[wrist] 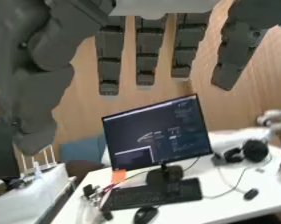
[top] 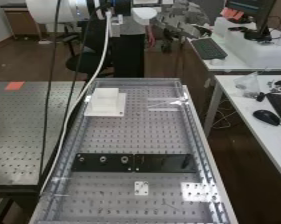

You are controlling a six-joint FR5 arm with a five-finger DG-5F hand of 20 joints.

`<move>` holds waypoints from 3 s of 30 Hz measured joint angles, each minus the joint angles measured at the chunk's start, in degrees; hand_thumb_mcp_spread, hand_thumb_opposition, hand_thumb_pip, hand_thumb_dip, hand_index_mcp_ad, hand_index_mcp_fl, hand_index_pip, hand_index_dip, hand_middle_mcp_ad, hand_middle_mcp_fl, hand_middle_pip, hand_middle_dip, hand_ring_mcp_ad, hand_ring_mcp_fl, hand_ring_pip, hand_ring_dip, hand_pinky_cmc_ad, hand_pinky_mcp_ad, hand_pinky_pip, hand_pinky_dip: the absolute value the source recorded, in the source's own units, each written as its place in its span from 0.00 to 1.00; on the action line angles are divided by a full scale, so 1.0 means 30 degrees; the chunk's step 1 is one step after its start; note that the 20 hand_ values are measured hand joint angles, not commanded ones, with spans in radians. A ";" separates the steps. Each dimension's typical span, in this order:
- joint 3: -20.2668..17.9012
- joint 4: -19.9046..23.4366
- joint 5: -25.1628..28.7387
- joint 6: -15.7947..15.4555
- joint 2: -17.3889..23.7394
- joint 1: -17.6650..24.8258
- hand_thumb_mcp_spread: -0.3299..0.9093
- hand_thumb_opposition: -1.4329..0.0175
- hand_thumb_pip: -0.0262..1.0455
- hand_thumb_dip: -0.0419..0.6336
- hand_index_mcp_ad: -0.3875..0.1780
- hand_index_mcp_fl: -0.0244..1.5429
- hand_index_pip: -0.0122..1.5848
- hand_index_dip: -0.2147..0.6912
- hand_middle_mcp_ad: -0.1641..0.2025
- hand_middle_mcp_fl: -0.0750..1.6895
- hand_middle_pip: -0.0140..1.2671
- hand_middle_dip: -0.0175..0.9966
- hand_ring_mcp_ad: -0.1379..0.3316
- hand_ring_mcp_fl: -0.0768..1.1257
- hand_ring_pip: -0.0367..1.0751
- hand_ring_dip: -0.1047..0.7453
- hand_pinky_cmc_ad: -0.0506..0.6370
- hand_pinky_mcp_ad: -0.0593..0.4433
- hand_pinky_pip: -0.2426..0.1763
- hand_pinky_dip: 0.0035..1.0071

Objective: Grab the chopstick and place it in the clear container

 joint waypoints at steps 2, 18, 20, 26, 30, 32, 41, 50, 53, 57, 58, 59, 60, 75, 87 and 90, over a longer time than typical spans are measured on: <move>-0.0454 0.0212 0.0025 -0.1321 0.0609 -0.0039 0.46 0.48 0.41 0.32 0.35 0.27 0.04 0.69 0.45 0.18 0.08 0.42 0.54 0.15 0.11 0.53 0.79 0.87 0.67 0.19; -0.0112 -0.4305 0.1085 -0.5165 0.1461 -0.0257 0.46 0.48 0.47 0.27 0.34 0.23 0.04 0.58 0.44 0.12 0.09 0.31 0.53 0.08 0.12 0.34 0.79 0.87 0.59 0.18; -0.0068 -0.4399 0.1088 -0.5052 0.1412 -0.0286 0.46 0.48 0.47 0.27 0.35 0.24 0.04 0.58 0.44 0.12 0.09 0.31 0.53 0.08 0.12 0.34 0.79 0.87 0.59 0.18; -0.0262 -0.3879 0.1402 -0.4830 0.1496 -0.0311 0.46 0.48 0.47 0.27 0.35 0.25 0.04 0.58 0.45 0.12 0.09 0.31 0.54 0.08 0.13 0.34 0.79 0.87 0.59 0.18; -0.0383 -0.3679 0.1302 -0.4682 0.1532 -0.0322 0.46 0.48 0.47 0.27 0.33 0.27 0.04 0.58 0.43 0.15 0.09 0.31 0.54 0.08 0.12 0.34 0.81 0.87 0.59 0.18; -0.0422 -0.3607 0.1425 -0.4618 0.1534 -0.0335 0.46 0.48 0.47 0.27 0.34 0.27 0.04 0.58 0.45 0.15 0.09 0.31 0.54 0.08 0.12 0.34 0.81 0.87 0.59 0.18; -0.0651 -0.3066 0.1759 -0.4381 0.1594 -0.0295 0.46 0.48 0.46 0.27 0.34 0.27 0.04 0.58 0.44 0.15 0.09 0.31 0.54 0.08 0.14 0.34 0.81 0.87 0.59 0.18; -0.0409 -0.2998 0.1943 -0.4321 0.1461 -0.0136 0.46 0.48 0.45 0.27 0.34 0.27 0.04 0.58 0.44 0.15 0.09 0.31 0.53 0.08 0.14 0.34 0.81 0.87 0.59 0.18; -0.0332 -0.3028 0.1943 -0.4343 0.1442 -0.0104 0.46 0.48 0.45 0.27 0.35 0.27 0.04 0.58 0.44 0.15 0.09 0.31 0.54 0.08 0.14 0.34 0.81 0.87 0.59 0.18; -0.0204 -0.3188 0.2018 -0.4269 0.1434 -0.0049 0.46 0.48 0.44 0.27 0.33 0.27 0.04 0.58 0.44 0.15 0.09 0.31 0.53 0.08 0.14 0.34 0.81 0.87 0.59 0.18; -0.0175 -0.3192 0.2094 -0.4239 0.1428 -0.0046 0.46 0.48 0.44 0.27 0.35 0.27 0.04 0.58 0.45 0.15 0.09 0.31 0.54 0.08 0.14 0.34 0.81 0.87 0.59 0.18; -0.0140 -0.3192 0.2092 -0.4170 0.1423 -0.0048 0.46 0.48 0.44 0.27 0.35 0.27 0.04 0.58 0.46 0.15 0.09 0.31 0.55 0.08 0.14 0.34 0.81 0.87 0.59 0.18; -0.0116 -0.3183 0.2057 -0.4115 0.1415 -0.0057 0.46 0.48 0.44 0.27 0.34 0.27 0.04 0.58 0.45 0.15 0.09 0.31 0.54 0.08 0.14 0.34 0.81 0.87 0.59 0.18; -0.0009 -0.3209 0.2007 -0.3603 0.1056 -0.0499 0.46 0.48 0.44 0.27 0.35 0.29 0.04 0.58 0.46 0.16 0.10 0.31 0.54 0.09 0.14 0.34 0.81 0.87 0.59 0.18; 0.0422 -0.3529 0.1460 -0.3746 0.0814 -0.0681 0.46 0.48 0.43 0.27 0.33 0.30 0.04 0.58 0.45 0.16 0.10 0.31 0.53 0.09 0.14 0.34 0.81 0.87 0.59 0.18; 0.0570 -0.3648 0.1470 -0.3745 0.0724 -0.0689 0.46 0.48 0.43 0.27 0.35 0.29 0.04 0.58 0.46 0.16 0.10 0.31 0.54 0.09 0.14 0.34 0.81 0.87 0.59 0.18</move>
